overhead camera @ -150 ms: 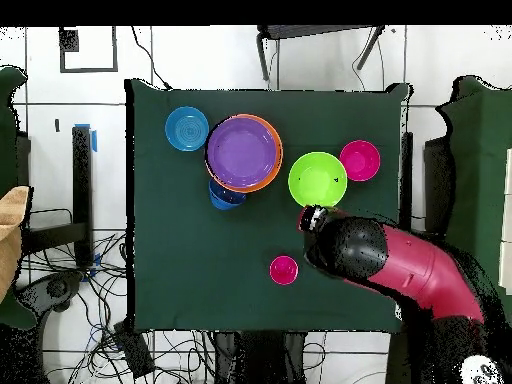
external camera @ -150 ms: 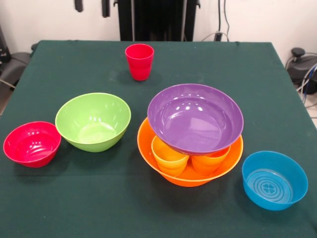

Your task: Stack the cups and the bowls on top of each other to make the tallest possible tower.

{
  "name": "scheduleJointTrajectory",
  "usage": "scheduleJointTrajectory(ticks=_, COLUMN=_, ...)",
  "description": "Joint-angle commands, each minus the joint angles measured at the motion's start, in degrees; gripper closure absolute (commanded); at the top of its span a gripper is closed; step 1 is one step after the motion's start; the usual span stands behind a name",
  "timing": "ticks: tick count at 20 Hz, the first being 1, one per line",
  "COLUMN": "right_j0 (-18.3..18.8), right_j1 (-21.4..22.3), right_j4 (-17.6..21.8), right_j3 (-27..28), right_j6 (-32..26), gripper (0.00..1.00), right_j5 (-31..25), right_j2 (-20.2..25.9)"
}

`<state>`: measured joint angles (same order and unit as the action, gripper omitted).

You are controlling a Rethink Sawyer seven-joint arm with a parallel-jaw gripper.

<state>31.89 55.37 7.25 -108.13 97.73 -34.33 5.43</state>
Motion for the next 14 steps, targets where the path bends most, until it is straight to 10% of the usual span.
scheduleJointTrajectory(ticks=1, right_j0=1.23, right_j1=-1.71, right_j4=4.26, right_j3=-8.53, right_j6=-3.71, gripper=0.00, right_j5=6.18, right_j2=6.93)
scheduleJointTrajectory(ticks=14, right_j0=1.70, right_j1=-5.20, right_j4=4.39, right_j3=-8.94, right_j6=0.28, gripper=0.00, right_j5=12.99, right_j2=9.11)
